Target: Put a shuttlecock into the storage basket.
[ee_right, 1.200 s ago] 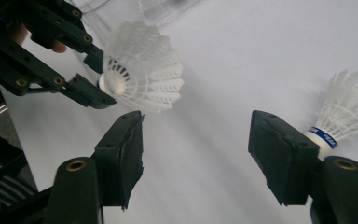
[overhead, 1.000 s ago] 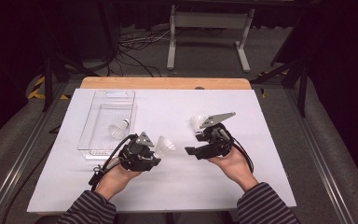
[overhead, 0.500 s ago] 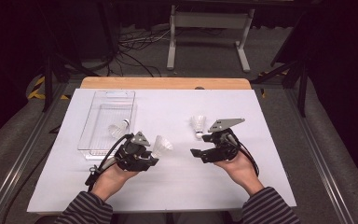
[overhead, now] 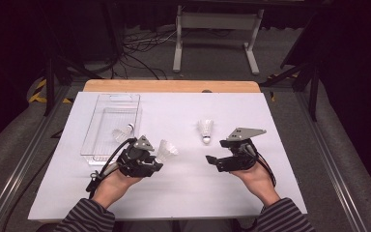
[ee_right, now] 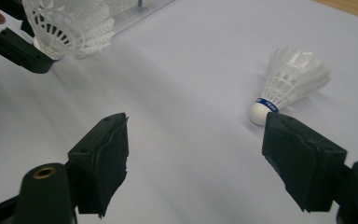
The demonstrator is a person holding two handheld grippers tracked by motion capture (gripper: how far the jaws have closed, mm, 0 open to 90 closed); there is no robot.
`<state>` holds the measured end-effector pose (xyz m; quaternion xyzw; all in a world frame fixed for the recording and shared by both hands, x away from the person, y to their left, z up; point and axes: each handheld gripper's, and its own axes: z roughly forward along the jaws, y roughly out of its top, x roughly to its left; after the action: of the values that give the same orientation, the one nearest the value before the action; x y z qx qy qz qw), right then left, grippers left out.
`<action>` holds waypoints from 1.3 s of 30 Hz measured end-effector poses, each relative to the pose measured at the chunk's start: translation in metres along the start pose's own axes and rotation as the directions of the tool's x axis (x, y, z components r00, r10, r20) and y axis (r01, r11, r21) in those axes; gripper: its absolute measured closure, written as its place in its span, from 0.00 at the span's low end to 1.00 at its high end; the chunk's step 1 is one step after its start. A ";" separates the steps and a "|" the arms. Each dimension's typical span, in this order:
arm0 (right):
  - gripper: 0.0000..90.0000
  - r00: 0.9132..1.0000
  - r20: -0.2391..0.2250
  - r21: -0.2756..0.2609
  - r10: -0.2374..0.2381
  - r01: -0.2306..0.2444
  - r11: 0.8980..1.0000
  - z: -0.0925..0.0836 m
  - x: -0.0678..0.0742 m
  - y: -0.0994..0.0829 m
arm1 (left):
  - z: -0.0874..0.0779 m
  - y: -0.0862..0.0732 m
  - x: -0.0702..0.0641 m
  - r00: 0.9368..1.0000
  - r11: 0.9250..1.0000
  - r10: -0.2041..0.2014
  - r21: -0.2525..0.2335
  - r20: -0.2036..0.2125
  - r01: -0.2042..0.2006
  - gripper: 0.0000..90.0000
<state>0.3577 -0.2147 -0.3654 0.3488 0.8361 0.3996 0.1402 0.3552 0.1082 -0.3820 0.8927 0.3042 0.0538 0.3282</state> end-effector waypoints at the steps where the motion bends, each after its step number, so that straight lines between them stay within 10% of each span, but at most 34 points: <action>1: 0.26 1.000 0.004 -0.001 0.003 -0.003 1.000 -0.001 -0.001 -0.001 | -0.001 0.000 0.000 1.000 1.000 -0.001 -0.002 0.000 0.001 0.72; 39: 0.21 0.994 0.092 -0.110 0.057 -0.046 0.993 -0.030 -0.023 -0.066 | -0.032 0.002 0.014 0.998 0.996 -0.065 -0.057 -0.019 0.064 0.72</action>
<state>0.3280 -0.2771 -0.3979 0.3809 0.7964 0.4304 0.1880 0.3583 0.1328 -0.3578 0.8723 0.3344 0.0609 0.3516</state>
